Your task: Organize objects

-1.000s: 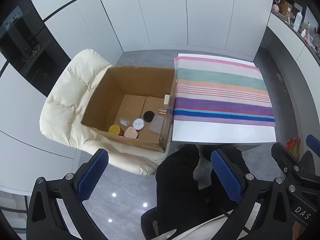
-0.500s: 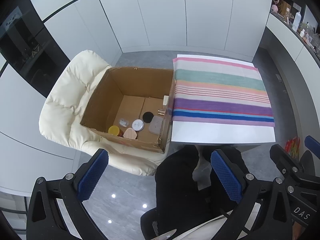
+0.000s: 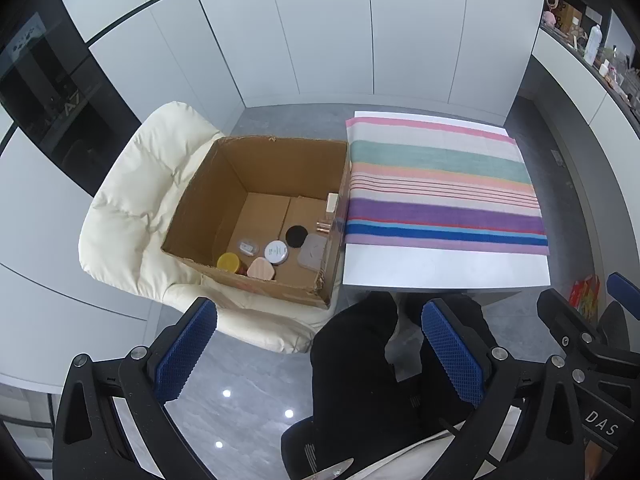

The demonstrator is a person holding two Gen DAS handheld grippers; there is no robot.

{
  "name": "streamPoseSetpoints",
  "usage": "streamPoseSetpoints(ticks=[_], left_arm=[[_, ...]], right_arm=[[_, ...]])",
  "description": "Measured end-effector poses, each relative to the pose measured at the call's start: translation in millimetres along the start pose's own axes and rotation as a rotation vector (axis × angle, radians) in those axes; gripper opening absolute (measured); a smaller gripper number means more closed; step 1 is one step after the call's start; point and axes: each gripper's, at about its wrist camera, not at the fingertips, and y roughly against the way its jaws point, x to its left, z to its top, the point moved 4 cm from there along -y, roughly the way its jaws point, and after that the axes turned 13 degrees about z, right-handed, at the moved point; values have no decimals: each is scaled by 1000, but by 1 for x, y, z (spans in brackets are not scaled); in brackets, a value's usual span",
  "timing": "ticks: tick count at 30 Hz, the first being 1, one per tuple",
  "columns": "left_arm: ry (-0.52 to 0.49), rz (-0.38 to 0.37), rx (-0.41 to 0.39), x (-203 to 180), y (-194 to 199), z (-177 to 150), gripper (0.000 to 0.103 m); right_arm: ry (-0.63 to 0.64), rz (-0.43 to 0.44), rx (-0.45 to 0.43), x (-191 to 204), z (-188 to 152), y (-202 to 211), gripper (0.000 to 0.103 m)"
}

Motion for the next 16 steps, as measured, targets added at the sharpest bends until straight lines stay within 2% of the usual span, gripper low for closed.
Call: streamPoseSetpoints(ticks=[16], left_arm=[[1,7,8,-4,-3,0,103]], right_arm=[[-7,12,18,-1,0,-4,103]])
